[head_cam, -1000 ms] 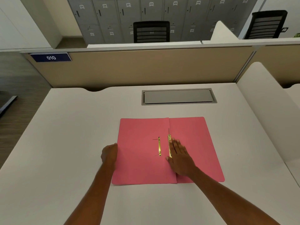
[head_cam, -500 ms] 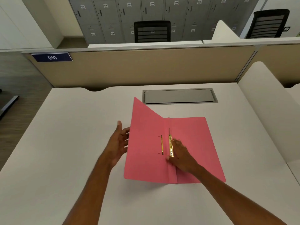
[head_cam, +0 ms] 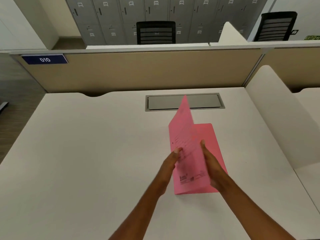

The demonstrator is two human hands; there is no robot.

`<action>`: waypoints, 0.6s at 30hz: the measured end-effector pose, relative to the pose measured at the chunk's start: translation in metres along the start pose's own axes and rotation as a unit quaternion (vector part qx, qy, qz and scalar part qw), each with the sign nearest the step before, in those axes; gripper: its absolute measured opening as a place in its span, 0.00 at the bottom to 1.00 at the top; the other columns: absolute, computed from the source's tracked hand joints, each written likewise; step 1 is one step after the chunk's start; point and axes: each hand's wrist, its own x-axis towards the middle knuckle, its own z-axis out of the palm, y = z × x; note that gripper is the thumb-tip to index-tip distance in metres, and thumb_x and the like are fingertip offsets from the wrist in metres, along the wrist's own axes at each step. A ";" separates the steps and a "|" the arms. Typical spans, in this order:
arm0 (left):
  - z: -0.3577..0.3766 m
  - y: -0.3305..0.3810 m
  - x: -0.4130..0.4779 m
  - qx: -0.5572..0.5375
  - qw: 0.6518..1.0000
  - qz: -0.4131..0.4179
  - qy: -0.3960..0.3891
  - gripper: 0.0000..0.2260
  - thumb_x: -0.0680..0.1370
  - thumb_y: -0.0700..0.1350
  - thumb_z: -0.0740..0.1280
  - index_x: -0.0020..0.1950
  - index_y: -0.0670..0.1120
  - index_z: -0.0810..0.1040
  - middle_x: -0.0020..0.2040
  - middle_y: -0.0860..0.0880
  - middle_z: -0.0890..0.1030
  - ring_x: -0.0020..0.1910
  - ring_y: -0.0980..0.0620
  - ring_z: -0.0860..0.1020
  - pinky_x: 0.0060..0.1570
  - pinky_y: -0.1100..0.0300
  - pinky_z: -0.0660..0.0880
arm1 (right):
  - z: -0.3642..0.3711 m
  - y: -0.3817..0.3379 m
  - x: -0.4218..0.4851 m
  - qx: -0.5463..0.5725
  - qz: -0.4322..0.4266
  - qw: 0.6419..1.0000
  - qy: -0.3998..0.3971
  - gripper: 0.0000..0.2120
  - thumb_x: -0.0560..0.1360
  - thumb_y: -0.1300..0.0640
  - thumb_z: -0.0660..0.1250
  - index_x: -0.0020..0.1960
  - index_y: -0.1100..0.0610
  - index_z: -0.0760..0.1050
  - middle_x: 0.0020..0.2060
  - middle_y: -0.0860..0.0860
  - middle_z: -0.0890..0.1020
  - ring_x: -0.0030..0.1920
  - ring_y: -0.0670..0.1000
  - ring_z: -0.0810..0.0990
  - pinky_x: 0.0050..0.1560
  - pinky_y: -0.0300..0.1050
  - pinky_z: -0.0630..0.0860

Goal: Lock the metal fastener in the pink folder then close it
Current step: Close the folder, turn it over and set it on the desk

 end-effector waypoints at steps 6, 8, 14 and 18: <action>0.026 -0.018 0.005 0.209 0.977 0.012 -0.032 0.25 0.85 0.68 0.57 0.77 0.58 0.72 0.79 0.57 0.73 0.79 0.52 0.72 0.83 0.39 0.65 | -0.045 -0.013 -0.013 0.169 0.031 0.983 -0.073 0.39 0.85 0.31 0.51 0.84 0.59 0.64 0.76 0.67 0.75 0.74 0.70 0.75 0.71 0.68 0.76; 0.028 -0.025 0.008 0.327 0.944 -0.008 -0.051 0.32 0.84 0.69 0.58 0.84 0.55 0.66 0.88 0.52 0.60 0.88 0.48 0.59 0.87 0.35 0.49 | -0.057 -0.023 -0.020 0.140 0.042 0.988 -0.045 0.42 0.81 0.25 0.53 0.81 0.55 0.70 0.71 0.65 0.81 0.68 0.69 0.82 0.62 0.66 0.82; 0.027 -0.043 0.018 0.519 0.852 -0.018 -0.067 0.35 0.85 0.65 0.62 0.86 0.49 0.60 0.90 0.46 0.46 0.90 0.42 0.45 0.86 0.31 0.40 | -0.092 -0.027 -0.024 -0.165 -0.026 0.978 0.127 0.34 0.77 0.26 0.64 0.73 0.47 0.78 0.65 0.53 0.87 0.62 0.62 0.87 0.53 0.56 0.84; 0.035 -0.055 0.021 0.553 0.831 -0.028 -0.052 0.35 0.85 0.61 0.62 0.88 0.48 0.56 0.90 0.46 0.44 0.90 0.42 0.43 0.87 0.33 0.41 | -0.091 0.003 -0.016 -0.445 -0.035 0.876 0.184 0.38 0.80 0.42 0.72 0.85 0.48 0.59 0.81 0.52 0.69 0.77 0.60 0.73 0.74 0.64 0.74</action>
